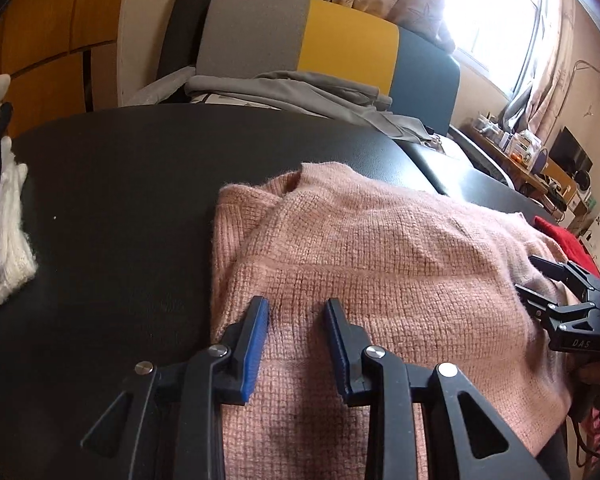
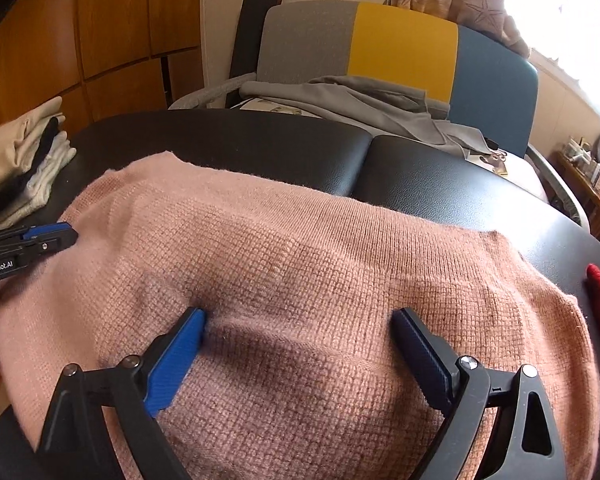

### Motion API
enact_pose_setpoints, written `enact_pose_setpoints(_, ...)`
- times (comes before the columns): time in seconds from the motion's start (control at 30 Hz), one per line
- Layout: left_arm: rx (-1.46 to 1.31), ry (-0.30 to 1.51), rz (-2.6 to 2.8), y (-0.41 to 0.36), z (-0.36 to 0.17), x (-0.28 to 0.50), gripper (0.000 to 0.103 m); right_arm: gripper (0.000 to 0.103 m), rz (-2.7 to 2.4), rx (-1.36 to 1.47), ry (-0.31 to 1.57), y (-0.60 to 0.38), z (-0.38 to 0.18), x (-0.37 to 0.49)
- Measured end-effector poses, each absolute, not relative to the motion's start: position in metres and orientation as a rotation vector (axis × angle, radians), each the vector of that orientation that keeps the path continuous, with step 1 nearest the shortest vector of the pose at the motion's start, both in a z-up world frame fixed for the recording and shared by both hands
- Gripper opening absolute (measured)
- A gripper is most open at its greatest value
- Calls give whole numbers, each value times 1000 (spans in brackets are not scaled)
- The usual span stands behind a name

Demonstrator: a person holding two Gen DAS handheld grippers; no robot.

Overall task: Fold clothes
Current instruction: 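Open both grippers and press the folded pink sweater flat, then grasp the sweater's folded edge with the left gripper and lift it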

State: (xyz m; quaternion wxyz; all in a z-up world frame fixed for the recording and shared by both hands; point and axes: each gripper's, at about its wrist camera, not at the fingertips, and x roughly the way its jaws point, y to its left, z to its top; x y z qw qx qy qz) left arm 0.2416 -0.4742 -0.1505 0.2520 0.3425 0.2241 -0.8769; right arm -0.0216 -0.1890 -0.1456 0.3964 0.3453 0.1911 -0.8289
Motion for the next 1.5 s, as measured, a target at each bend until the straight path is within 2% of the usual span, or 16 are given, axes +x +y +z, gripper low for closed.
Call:
enact_pose_setpoints(0.13, 945, 641, -2387, -474, -136, 248, 35, 96, -2085, 890, 456, -187, -141, -23)
enact_pose_setpoints(0.3, 861, 811, -2381, -494, -118, 286, 43, 96, -2112, 895, 321, -152, -111, -23)
enact_pose_setpoints(0.4, 818, 976, -2389, -521, -114, 308, 48, 101, -2149, 892, 271, -118, -99, -26)
enact_pose_setpoints(0.53, 886, 1025, -2367, -544, -117, 304, 52, 102, -2222, 965, 266, -74, -106, -52)
enact_pose_setpoints(0.63, 950, 1087, -2357, -552, -127, 289, 53, 102, -2216, 1045, 189, -48, -117, -76)
enact_pose_setpoints(0.77, 1050, 1096, -2345, -557, -142, 260, 56, 102, -2155, 1105, 119, -31, -131, -94)
enact_pose_setpoints(0.87, 1133, 1071, -2313, -557, -157, 244, 56, 103, -2136, 1096, 144, -30, -141, -96)
enact_pose_setpoints(1.03, 1136, 1051, -2321, -555, -164, 234, 64, 103, -2148, 986, 148, -24, -151, -90)
enact_pose_setpoints(1.13, 1144, 1064, -2312, -554, -164, 229, 64, 103, -2146, 975, 129, -23, -152, -91)
enact_pose_setpoints(1.17, 1156, 1075, -2322, -553, -165, 226, 60, 103, -2145, 972, 124, -23, -152, -90)
enact_pose_setpoints(1.2, 1171, 1091, -2338, -552, -166, 224, 43, 103, -2145, 969, 122, -23, -153, -90)
enact_pose_setpoints(1.27, 1182, 1153, -2329, -554, -170, 221, 23, 103, -2147, 967, 125, -24, -153, -89)
enact_pose_setpoints(1.5, 1101, 1284, -2278, -565, -176, 228, 17, 103, -2090, 1031, 163, -28, -147, -88)
